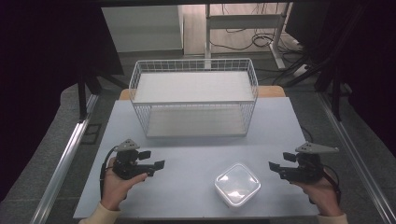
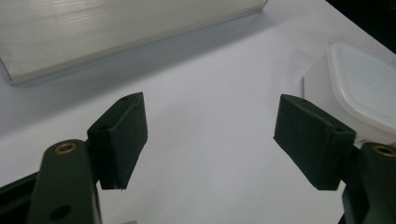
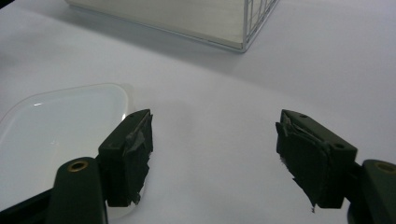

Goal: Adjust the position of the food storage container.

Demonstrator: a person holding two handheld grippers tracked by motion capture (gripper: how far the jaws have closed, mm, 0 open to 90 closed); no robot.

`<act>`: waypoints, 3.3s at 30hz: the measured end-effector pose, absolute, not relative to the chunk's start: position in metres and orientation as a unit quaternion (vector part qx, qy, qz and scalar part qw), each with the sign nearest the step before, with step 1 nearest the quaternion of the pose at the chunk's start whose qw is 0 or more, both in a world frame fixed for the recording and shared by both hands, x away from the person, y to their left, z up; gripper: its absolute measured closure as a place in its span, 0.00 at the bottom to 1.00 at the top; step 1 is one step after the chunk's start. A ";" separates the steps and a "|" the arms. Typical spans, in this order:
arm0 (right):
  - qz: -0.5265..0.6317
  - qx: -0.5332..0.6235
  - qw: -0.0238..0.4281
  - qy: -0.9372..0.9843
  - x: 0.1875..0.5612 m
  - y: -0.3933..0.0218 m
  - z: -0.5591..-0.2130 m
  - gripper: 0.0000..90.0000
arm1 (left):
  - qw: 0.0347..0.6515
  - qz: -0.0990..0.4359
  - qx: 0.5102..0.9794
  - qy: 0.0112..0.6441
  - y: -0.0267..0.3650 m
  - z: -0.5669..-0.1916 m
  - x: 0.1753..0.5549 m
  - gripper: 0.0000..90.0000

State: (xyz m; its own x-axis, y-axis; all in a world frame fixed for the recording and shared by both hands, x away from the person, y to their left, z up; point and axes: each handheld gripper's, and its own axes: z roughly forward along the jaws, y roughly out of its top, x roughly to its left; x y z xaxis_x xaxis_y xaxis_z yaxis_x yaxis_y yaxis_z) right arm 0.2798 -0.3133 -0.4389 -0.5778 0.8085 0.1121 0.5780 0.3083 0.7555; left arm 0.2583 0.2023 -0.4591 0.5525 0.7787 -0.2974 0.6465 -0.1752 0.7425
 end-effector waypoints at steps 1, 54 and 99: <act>0.393 0.436 0.147 0.796 0.280 -0.314 -0.439 0.32 | 0.441 0.075 0.762 0.468 0.202 -0.459 0.259 0.28; 0.264 0.246 0.050 0.931 0.233 -0.253 -0.450 0.99 | 0.435 0.068 0.770 0.461 0.197 -0.464 0.260 0.28; 0.291 0.266 0.080 0.916 0.249 -0.162 -0.482 0.99 | 0.430 0.068 0.772 0.464 0.198 -0.469 0.262 0.28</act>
State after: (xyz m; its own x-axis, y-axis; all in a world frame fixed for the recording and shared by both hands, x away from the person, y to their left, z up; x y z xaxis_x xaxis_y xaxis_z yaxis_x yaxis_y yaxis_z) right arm 0.2488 -0.1617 -0.4819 -0.8462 0.5327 0.0087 0.4401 0.6897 0.5749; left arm 0.2621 0.1983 -0.4687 0.5596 0.7748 -0.2943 0.6583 -0.1997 0.7258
